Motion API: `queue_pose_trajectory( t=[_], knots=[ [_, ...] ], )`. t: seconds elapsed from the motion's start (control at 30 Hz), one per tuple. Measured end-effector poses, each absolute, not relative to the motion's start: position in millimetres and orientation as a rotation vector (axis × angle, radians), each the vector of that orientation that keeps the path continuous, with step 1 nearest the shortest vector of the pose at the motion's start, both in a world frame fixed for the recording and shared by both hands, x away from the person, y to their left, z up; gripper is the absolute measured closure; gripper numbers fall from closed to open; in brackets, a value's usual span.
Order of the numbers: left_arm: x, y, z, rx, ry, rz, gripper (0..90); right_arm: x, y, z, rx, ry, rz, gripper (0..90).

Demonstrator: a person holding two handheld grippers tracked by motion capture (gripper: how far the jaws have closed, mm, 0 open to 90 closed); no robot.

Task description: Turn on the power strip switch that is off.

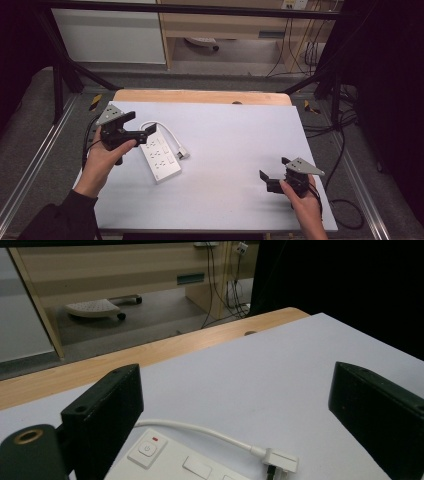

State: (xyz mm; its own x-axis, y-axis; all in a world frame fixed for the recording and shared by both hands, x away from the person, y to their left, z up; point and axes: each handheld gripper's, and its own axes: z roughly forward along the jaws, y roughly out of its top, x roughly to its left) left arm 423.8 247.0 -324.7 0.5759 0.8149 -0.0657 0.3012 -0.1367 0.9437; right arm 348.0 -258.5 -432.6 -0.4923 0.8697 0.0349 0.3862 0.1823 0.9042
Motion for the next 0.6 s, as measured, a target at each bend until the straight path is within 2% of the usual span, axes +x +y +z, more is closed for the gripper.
queue_pose_trajectory(
  t=[0.6],
  knots=[
    [440, 241, -330, 1.733, 0.952, 0.591, 7.6, 348, -258, -434, 1.181, 1.971, 1.273, 3.3]
  ],
)
